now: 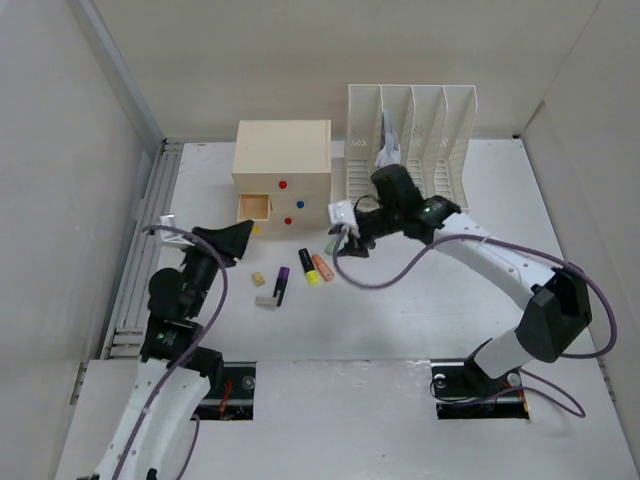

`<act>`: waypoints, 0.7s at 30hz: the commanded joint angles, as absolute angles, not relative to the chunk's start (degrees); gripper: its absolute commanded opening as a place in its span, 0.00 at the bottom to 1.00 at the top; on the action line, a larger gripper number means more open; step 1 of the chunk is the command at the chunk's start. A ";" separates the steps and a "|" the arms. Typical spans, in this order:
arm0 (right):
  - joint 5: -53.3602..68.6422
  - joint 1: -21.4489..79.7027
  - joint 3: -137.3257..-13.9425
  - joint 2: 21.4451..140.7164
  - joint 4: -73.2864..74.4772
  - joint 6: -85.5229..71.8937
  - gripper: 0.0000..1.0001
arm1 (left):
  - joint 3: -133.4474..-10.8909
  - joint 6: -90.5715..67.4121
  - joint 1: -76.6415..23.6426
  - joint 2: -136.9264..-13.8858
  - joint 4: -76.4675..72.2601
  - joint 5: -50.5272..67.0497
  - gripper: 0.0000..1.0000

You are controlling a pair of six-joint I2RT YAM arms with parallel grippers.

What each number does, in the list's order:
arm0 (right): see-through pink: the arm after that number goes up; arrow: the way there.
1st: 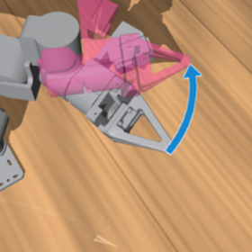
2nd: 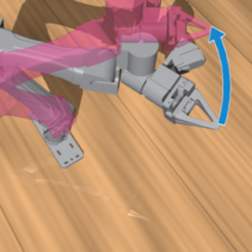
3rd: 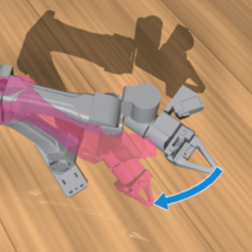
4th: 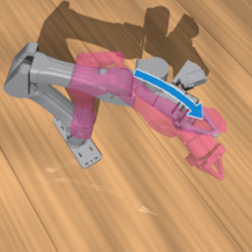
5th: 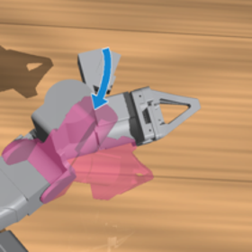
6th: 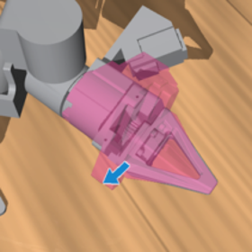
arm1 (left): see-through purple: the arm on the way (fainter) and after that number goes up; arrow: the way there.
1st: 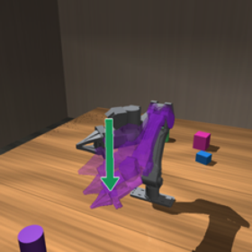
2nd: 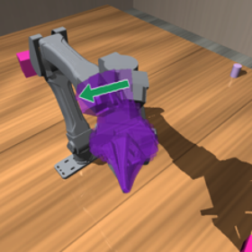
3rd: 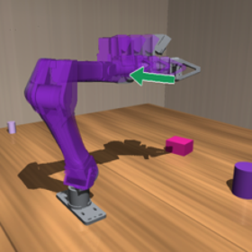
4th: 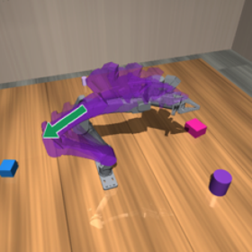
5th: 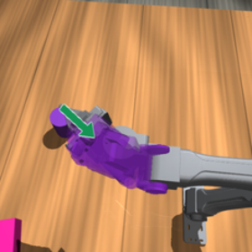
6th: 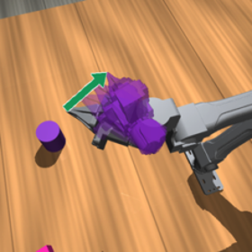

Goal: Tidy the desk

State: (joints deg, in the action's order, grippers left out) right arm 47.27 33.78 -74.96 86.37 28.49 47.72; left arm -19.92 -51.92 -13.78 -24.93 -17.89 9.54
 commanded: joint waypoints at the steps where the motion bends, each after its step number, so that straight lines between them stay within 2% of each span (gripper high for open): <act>1: 38.19 44.51 -73.48 86.30 31.30 69.32 0.57 | -35.74 -37.74 -13.97 -18.47 0.37 0.50 0.32; 2: 36.23 46.56 -73.48 87.27 31.99 72.13 0.53 | -38.90 -33.79 -13.97 -18.46 3.05 -2.00 0.17; 5: 32.27 51.92 -76.01 92.88 33.22 79.62 0.50 | -46.39 -18.93 -13.97 -22.13 9.74 -9.91 0.10; 8: 31.03 53.87 -83.91 100.77 37.16 81.83 0.50 | -45.80 -13.80 -14.59 -23.03 10.38 -13.00 0.10; 9: 30.07 55.01 -86.11 102.81 38.57 82.87 0.50 | -44.66 -13.80 -16.07 -22.33 9.41 -12.49 0.13; 10: 29.28 55.63 -89.79 104.75 40.85 84.19 0.50 | -43.26 -13.80 -16.08 -21.45 8.10 -11.44 0.30; 11: 28.31 56.24 -91.13 107.90 41.39 84.20 0.50 | -40.37 -13.80 -16.08 -20.49 5.74 -10.38 0.40; 13: 25.41 58.09 -92.89 110.47 41.40 85.42 0.50 | -38.33 -14.41 -16.08 -17.59 4.31 -10.37 0.43; 17: 24.26 59.15 -99.82 117.23 44.47 85.96 0.50 | -36.13 -13.89 -16.08 -12.05 2.82 -9.59 0.58; 21: 22.68 59.68 -104.31 124.26 46.23 87.53 0.51 | -34.89 -13.89 -16.08 -8.71 2.81 -8.96 0.63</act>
